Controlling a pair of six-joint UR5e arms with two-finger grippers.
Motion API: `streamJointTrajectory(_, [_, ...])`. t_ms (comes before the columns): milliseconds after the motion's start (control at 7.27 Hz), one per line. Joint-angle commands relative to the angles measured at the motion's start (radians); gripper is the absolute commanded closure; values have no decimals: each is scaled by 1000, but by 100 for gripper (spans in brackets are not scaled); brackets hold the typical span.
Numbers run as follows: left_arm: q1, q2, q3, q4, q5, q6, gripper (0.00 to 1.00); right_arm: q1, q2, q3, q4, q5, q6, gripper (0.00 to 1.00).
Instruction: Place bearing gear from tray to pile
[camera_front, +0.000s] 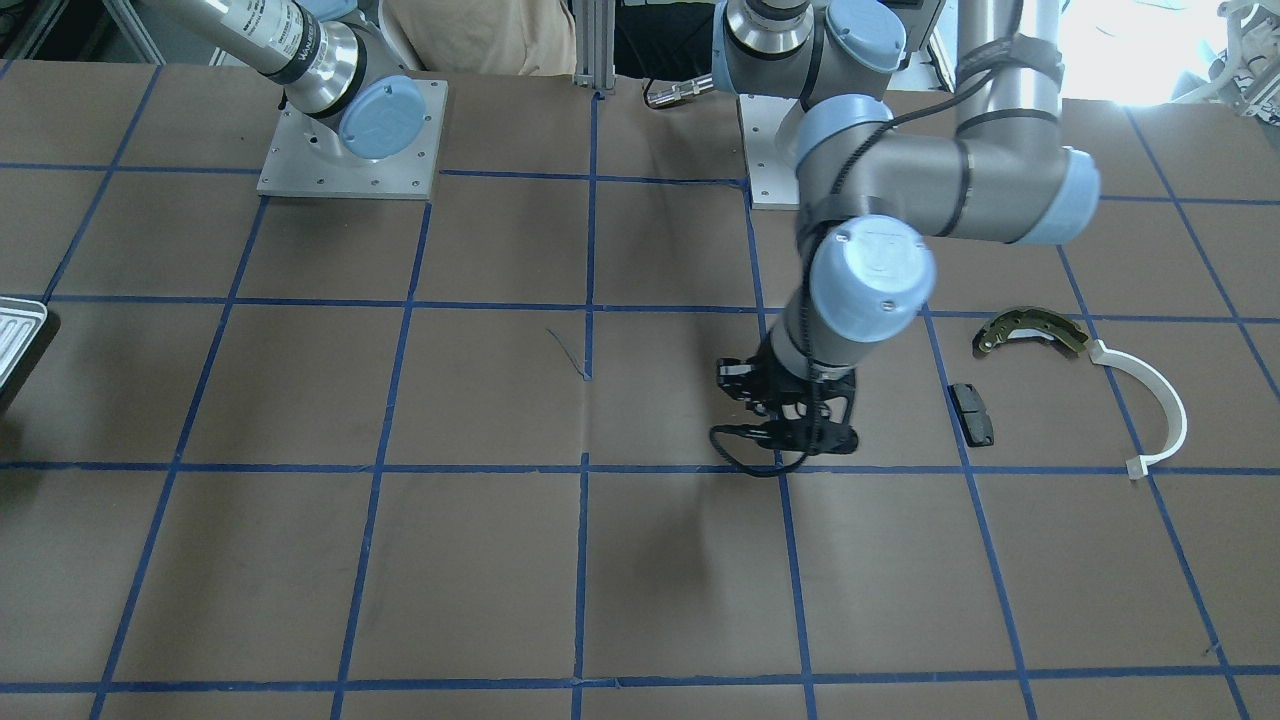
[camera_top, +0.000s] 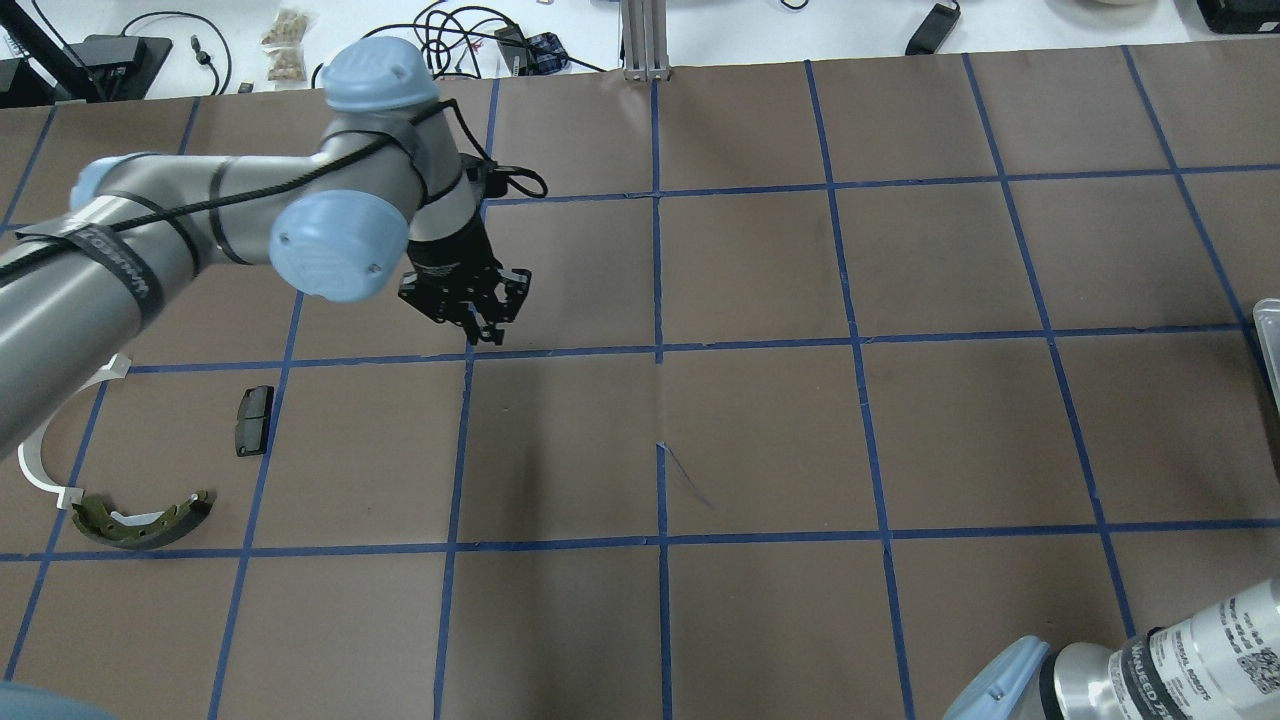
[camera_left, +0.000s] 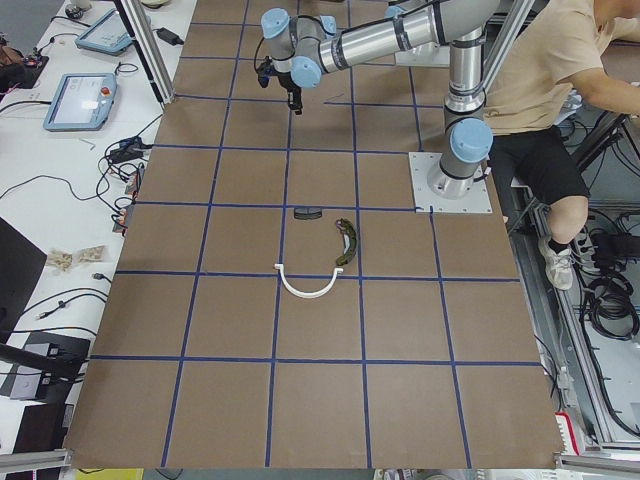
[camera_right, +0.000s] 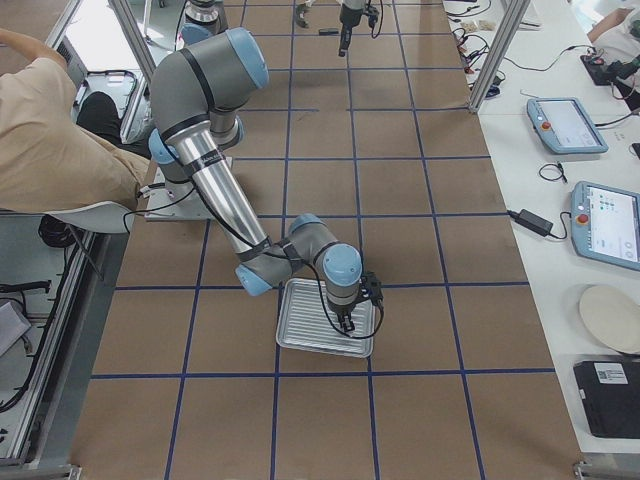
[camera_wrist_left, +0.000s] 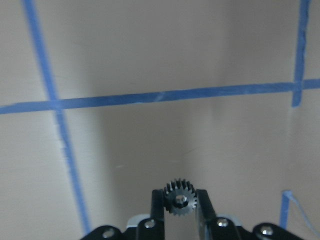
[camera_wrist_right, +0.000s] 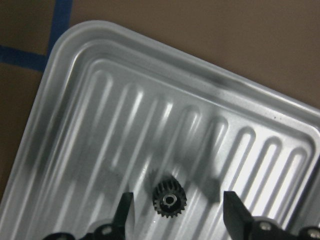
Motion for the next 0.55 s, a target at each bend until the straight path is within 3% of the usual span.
streamJointTrajectory(0, [232,9,6,-34,18,231,100,1,5,-2,5,13,9,46])
streamJointTrajectory(275, [397,5,-22,-19,131,391,100,1,3,-1,9,13,-3,84])
streamJointTrajectory(412, [460,3,-48,-13,131,492,100,1,-6,-2,15,12,-1,93])
